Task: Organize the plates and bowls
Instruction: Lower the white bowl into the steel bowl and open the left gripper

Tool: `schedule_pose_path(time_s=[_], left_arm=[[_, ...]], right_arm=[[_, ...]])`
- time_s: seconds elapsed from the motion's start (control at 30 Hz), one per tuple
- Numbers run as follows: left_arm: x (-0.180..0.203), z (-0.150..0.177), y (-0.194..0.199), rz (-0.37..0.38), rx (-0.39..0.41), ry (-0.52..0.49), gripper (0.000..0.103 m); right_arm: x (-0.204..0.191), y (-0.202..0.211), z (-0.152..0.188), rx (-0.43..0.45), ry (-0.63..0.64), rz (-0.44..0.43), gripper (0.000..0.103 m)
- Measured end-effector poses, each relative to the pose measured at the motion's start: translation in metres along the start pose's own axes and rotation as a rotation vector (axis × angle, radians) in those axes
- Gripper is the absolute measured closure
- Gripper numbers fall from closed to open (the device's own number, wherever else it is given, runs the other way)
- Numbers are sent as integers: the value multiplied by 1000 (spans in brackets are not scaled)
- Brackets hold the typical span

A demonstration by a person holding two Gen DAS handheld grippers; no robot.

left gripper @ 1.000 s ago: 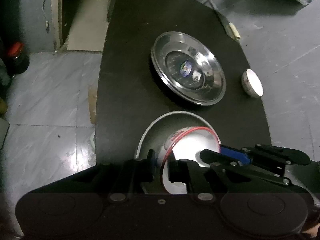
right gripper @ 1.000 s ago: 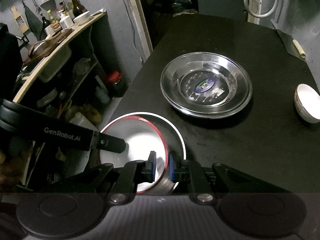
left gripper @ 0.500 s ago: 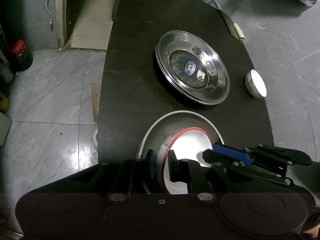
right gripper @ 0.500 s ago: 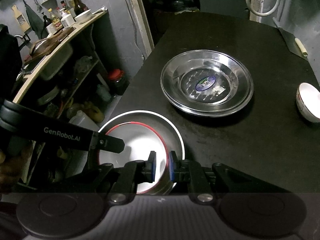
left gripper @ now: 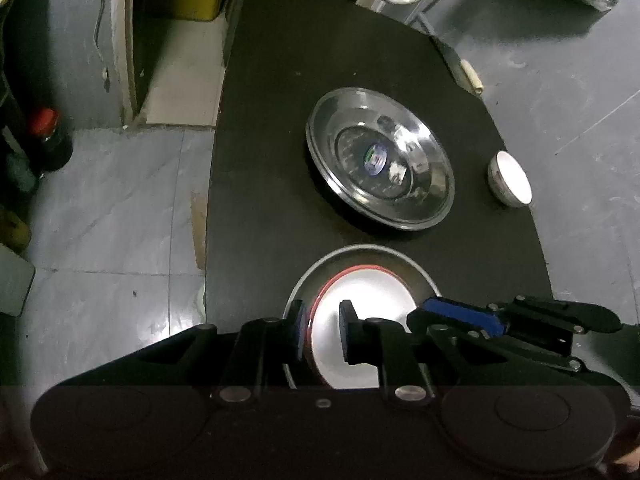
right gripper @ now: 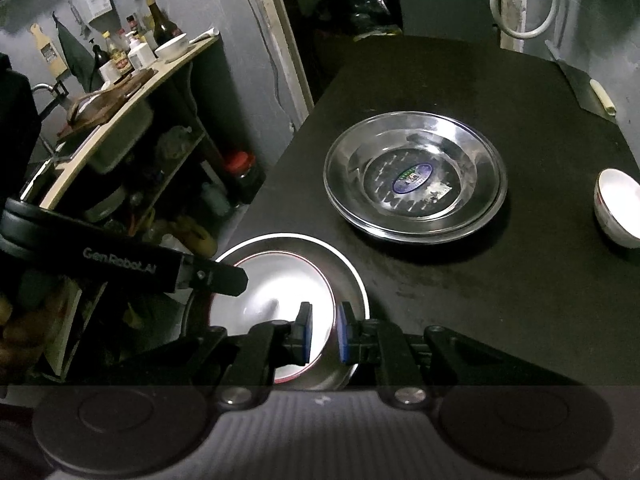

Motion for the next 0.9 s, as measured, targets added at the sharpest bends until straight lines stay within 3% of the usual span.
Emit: schedule_pose_path(time_s=[0.17, 0.33, 0.47, 0.53, 0.67, 0.8, 0.9], left_arm=[[8, -5, 12, 34, 60, -33, 79], [21, -15, 18, 24, 134, -63, 47], [34, -25, 19, 15, 187, -85, 29], [44, -30, 18, 25, 206, -104, 16], [67, -35, 11, 46, 210, -161, 9], [91, -37, 3, 77, 207, -203, 1], [106, -43, -6, 56, 198, -228, 1]], right_arm=[[4, 11, -1, 69, -11, 3, 87], [21, 29, 0, 170, -67, 38, 87], [49, 47, 6, 263, -164, 80, 85], [63, 54, 8, 298, -205, 103, 74], [85, 68, 16, 358, -219, 185, 63], [104, 78, 21, 406, -230, 215, 38], [120, 81, 24, 426, -247, 224, 20]])
Point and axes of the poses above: each gripper's, at about its wrist camera, not at the fingertips, and y roughly against the way its jaws point, x to its right, z to its underside, the point moved 4 cm from there along -y, roughly the way its jaws point, and after that the axes turned 10 degrees about -z, right-handed, at the moved point
